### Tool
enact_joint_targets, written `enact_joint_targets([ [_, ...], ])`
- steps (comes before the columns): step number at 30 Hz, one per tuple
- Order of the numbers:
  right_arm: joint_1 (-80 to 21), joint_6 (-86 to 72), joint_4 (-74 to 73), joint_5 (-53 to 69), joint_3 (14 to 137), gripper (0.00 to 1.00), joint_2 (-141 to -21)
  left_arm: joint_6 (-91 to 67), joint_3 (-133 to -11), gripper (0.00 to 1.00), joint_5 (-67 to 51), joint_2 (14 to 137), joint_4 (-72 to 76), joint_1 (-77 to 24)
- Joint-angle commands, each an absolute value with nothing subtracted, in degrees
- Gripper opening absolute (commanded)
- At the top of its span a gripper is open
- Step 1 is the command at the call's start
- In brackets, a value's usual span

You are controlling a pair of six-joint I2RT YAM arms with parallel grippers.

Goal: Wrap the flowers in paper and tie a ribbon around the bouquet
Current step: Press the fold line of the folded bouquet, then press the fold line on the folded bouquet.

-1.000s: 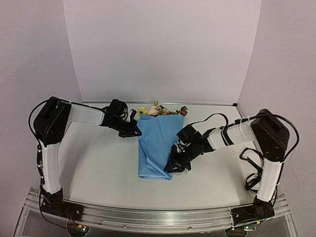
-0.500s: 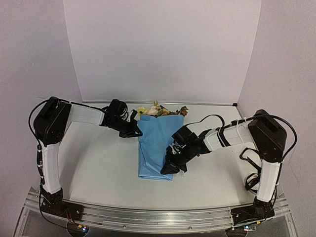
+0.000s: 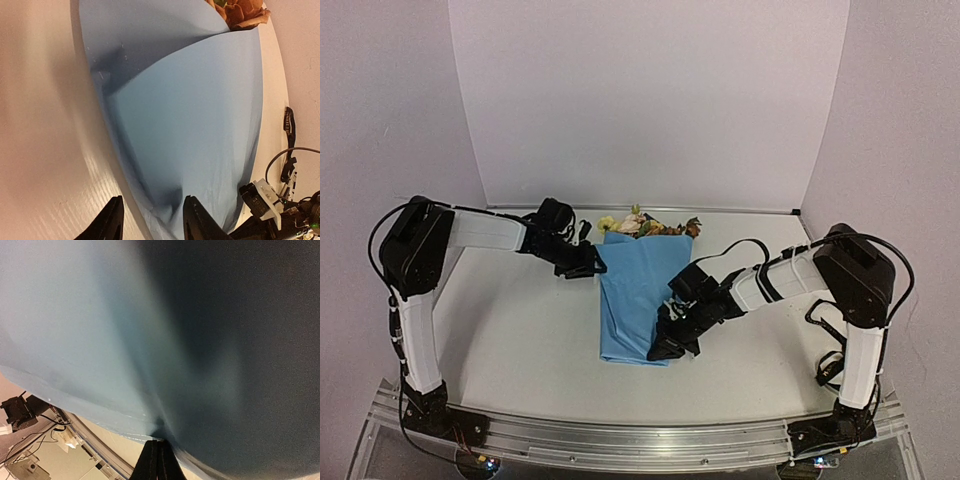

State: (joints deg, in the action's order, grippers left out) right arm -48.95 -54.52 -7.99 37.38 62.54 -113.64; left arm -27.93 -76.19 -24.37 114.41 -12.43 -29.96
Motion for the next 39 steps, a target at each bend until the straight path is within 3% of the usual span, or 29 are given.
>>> enact_joint_targets([
  [1, -49.5, -54.5, -8.6, 35.9, 61.9, 0.0, -115.6, -27.3, -74.8, 0.59, -16.9, 102.7, -15.2, -31.4],
  [5, -49.5, -54.6, -8.6, 36.2, 62.5, 0.0, -115.6, -28.7, -72.4, 0.58, -15.6, 97.8, -16.9, -36.7],
  [10, -49.6, -54.1, -8.5, 36.5, 62.4, 0.0, -115.0, -30.6, -70.3, 0.43, -20.3, 100.3, -15.2, -45.5],
  [15, -49.8, -53.5, -8.2, 36.1, 61.5, 0.0, -114.5, -35.7, -66.4, 0.29, -25.8, 104.5, -7.2, -48.0],
  [24, -50.0, -53.9, -6.7, 35.7, 60.6, 0.0, -114.2, -43.5, -55.4, 0.2, -28.3, 108.4, 4.3, -48.7],
  [39, -47.5, -61.6, -2.4, 39.2, 64.6, 0.0, -112.3, -43.1, -48.3, 0.11, -26.9, 108.9, 4.8, -48.8],
])
